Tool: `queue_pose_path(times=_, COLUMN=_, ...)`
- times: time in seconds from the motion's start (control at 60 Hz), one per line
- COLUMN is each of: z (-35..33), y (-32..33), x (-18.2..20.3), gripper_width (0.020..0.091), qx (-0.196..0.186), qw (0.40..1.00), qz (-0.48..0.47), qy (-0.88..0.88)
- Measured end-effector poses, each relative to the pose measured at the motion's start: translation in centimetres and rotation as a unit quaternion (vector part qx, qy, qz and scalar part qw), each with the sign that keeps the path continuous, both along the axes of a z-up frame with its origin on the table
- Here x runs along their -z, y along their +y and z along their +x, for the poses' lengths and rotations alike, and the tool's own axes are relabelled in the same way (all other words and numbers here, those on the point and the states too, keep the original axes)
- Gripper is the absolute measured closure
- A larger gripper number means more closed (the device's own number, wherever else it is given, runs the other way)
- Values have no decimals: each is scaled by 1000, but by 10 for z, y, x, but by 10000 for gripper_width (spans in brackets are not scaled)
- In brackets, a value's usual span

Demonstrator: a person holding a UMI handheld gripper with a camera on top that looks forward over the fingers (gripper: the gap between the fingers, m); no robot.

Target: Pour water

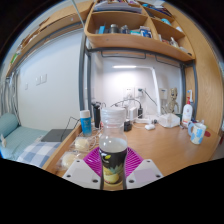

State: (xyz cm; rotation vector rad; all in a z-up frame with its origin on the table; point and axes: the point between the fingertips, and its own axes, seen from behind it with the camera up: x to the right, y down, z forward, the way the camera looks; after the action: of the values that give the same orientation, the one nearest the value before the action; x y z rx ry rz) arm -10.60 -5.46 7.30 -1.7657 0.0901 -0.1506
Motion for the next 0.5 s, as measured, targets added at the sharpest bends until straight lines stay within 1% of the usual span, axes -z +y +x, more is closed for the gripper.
queue_pose_path(times=0.083, z=7, y=2, x=-1, gripper_width=857, qx=-6, qw=1000, qz=-17, qy=20)
queue_pose_path(times=0.15, z=15, y=3, x=-12, gripper_width=856, qx=-6, qw=998, qz=-21, qy=53)
queue_pose_path(times=0.233, z=44, y=3, x=-34, gripper_width=857, qx=5, qw=995, qz=-17, qy=97)
queue_pose_path(times=0.317, z=84, y=4, x=-52, gripper_width=857, qx=24, qw=987, qz=-11, qy=159)
queue_pose_path(times=0.333, z=90, y=3, x=-59, gripper_width=857, qx=31, qw=984, qz=-17, qy=174)
queue_pose_path(times=0.367, z=106, y=6, x=-59, gripper_width=858, qx=34, qw=976, qz=-13, qy=214)
queue_pose_path(times=0.467, z=144, y=10, x=-71, gripper_width=858, qx=31, qw=935, qz=-13, qy=352)
queue_pose_path(times=0.5, z=160, y=12, x=-78, gripper_width=858, qx=36, qw=922, qz=-7, qy=385)
